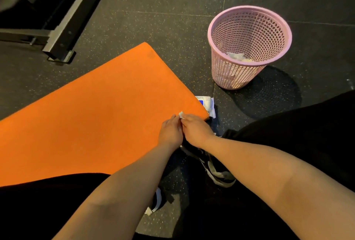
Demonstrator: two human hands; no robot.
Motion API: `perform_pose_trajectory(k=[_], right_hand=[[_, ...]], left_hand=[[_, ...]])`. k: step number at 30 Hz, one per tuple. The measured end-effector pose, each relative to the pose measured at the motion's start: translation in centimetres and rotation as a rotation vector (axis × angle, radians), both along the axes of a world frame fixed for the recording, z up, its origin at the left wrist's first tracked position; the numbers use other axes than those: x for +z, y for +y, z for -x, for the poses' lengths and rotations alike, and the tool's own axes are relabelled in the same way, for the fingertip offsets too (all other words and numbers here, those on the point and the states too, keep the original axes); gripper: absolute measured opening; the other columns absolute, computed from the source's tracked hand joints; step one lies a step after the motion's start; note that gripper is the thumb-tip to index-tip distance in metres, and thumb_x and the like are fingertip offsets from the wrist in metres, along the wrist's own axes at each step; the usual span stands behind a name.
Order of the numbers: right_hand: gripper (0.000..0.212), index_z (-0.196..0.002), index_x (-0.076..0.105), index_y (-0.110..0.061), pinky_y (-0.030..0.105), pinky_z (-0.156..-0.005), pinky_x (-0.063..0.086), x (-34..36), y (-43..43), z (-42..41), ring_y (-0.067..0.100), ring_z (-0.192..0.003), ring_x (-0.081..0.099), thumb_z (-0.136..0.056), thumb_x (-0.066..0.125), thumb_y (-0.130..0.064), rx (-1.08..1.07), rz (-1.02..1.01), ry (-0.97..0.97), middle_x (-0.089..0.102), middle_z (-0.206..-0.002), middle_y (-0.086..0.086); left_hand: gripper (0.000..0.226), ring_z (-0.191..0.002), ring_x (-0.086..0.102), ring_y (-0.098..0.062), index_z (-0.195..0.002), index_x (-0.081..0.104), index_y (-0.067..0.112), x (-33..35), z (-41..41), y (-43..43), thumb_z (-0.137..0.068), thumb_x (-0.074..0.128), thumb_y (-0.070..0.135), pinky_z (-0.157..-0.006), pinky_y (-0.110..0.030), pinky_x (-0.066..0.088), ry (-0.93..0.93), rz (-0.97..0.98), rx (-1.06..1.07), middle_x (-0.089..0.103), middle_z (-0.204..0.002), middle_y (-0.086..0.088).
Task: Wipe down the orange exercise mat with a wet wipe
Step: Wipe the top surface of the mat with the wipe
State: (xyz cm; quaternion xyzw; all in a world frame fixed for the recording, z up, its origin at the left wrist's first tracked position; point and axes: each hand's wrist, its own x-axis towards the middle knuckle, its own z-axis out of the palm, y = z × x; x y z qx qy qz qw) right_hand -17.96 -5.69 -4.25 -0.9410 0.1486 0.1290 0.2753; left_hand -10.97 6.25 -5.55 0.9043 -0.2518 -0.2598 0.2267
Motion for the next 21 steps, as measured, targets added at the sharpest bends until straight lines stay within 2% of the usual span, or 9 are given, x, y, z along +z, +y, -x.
perform_pose_trajectory(k=[2,4,6,9,11,13,15,18,21], right_hand=[[0.052,-0.154,0.038,-0.014,0.040,-0.122,0.023,0.7,-1.7,-0.6,0.026,-0.149,0.026,-0.103,0.042,-0.016,-0.073,0.069,0.018,0.028,-0.164,0.002],[0.054,-0.155,0.035,-0.014,0.043,-0.117,0.029,1.0,-3.2,-1.2,0.029,-0.144,0.030,-0.102,0.042,-0.016,-0.245,0.082,0.075,0.025,-0.163,0.001],[0.053,-0.155,0.035,-0.014,0.044,-0.116,0.033,0.8,-3.1,-1.3,0.030,-0.142,0.031,-0.102,0.042,-0.017,-0.304,0.067,0.081,0.022,-0.164,-0.002],[0.049,-0.153,0.039,-0.013,0.045,-0.122,0.027,-0.3,-0.6,-1.2,0.025,-0.151,0.022,-0.104,0.040,-0.020,-0.153,-0.020,0.067,0.022,-0.166,-0.002],[0.048,-0.153,0.040,-0.014,0.044,-0.123,0.025,-0.7,0.5,-1.1,0.025,-0.152,0.023,-0.106,0.038,-0.023,-0.043,-0.047,0.041,0.025,-0.166,0.002],[0.049,-0.154,0.038,-0.013,0.041,-0.125,0.019,-0.6,-0.2,-1.5,0.024,-0.152,0.023,-0.105,0.040,-0.019,0.017,-0.001,0.016,0.027,-0.165,0.004],[0.057,-0.158,0.029,-0.014,0.039,-0.126,0.011,-0.3,-1.7,-2.1,0.021,-0.154,0.016,-0.103,0.043,-0.017,-0.064,0.066,0.029,0.020,-0.167,0.002],[0.059,-0.160,0.022,-0.012,0.040,-0.127,0.007,0.1,-2.7,-3.2,0.020,-0.155,0.009,-0.104,0.040,-0.019,-0.256,0.119,0.063,0.011,-0.169,0.001],[0.051,-0.157,0.033,-0.014,0.040,-0.127,0.012,-0.8,-0.3,-3.1,0.023,-0.154,0.015,-0.107,0.036,-0.024,-0.128,0.016,0.029,0.017,-0.168,0.001]], left_hand=[[0.050,-0.146,0.028,-0.030,-0.153,0.039,0.018,-0.1,-0.6,0.2,-0.104,0.043,0.019,-0.118,-0.032,0.020,0.004,-0.027,0.008,0.036,-0.160,-0.009],[0.053,-0.146,0.028,-0.031,-0.154,0.037,0.016,-0.1,-0.8,0.2,-0.102,0.045,0.017,-0.118,-0.032,0.020,-0.002,-0.051,-0.018,0.033,-0.161,-0.008],[0.053,-0.146,0.028,-0.032,-0.154,0.037,0.016,-0.2,-0.8,0.2,-0.102,0.045,0.017,-0.118,-0.033,0.021,-0.011,-0.063,-0.026,0.032,-0.161,-0.008],[0.051,-0.144,0.032,-0.033,-0.153,0.040,0.017,-0.4,-0.6,-0.1,-0.102,0.044,0.019,-0.117,-0.034,0.024,-0.031,-0.049,-0.023,0.035,-0.160,-0.009],[0.049,-0.142,0.036,-0.033,-0.152,0.042,0.018,-0.6,-0.7,-0.2,-0.103,0.040,0.022,-0.116,-0.035,0.026,-0.040,-0.023,-0.038,0.039,-0.157,-0.009],[0.048,-0.141,0.037,-0.032,-0.152,0.041,0.018,-0.7,-0.8,-0.1,-0.105,0.038,0.024,-0.115,-0.035,0.027,-0.057,-0.028,-0.053,0.040,-0.157,-0.010],[0.048,-0.141,0.035,-0.033,-0.154,0.039,0.021,-0.8,-1.2,-0.1,-0.106,0.037,0.028,-0.115,-0.037,0.028,-0.055,-0.065,-0.015,0.035,-0.161,-0.006],[0.050,-0.142,0.031,-0.033,-0.155,0.034,0.025,-0.6,-1.8,-0.6,-0.106,0.036,0.033,-0.115,-0.044,0.031,-0.060,-0.127,-0.011,0.028,-0.164,-0.001],[0.052,-0.141,0.031,-0.032,-0.157,0.030,0.029,-0.4,-2.2,-0.9,-0.105,0.036,0.032,-0.113,-0.046,0.034,-0.036,-0.157,-0.015,0.025,-0.165,0.001]])
